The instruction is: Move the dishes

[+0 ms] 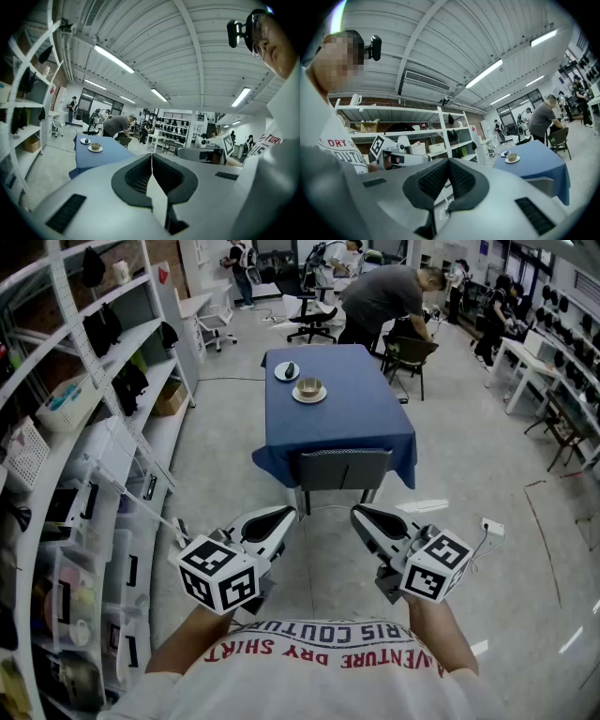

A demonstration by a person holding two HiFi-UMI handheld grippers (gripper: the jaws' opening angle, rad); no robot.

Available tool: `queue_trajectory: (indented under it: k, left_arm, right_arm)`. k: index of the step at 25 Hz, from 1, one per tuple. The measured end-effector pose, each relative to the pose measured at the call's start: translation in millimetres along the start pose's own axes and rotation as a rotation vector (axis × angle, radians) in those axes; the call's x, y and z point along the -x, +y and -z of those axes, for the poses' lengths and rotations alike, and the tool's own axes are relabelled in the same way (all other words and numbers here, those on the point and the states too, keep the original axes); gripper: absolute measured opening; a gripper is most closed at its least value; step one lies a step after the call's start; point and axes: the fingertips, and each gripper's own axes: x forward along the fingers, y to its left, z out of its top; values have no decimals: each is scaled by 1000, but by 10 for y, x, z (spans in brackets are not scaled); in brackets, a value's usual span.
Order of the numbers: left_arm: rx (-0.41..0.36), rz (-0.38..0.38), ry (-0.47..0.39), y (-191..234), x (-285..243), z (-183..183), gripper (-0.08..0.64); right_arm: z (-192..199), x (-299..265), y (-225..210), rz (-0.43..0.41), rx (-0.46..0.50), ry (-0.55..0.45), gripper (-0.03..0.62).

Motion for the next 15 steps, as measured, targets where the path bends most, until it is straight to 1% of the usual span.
queue_trajectory:
  k: [7,11,15]
  left_arm:
    - [-17,-3,-6,-118,-85,-27,29]
    - [-17,-6,-10,-194,-144,52,29]
    - [-18,-6,-12,-271,-188,165,29]
  right_arm:
    - [-51,136,-88,10,-4,-15,23]
    - [13,245,-143,39,14,-10,25]
    - [109,377,-155,38,22,-11,25]
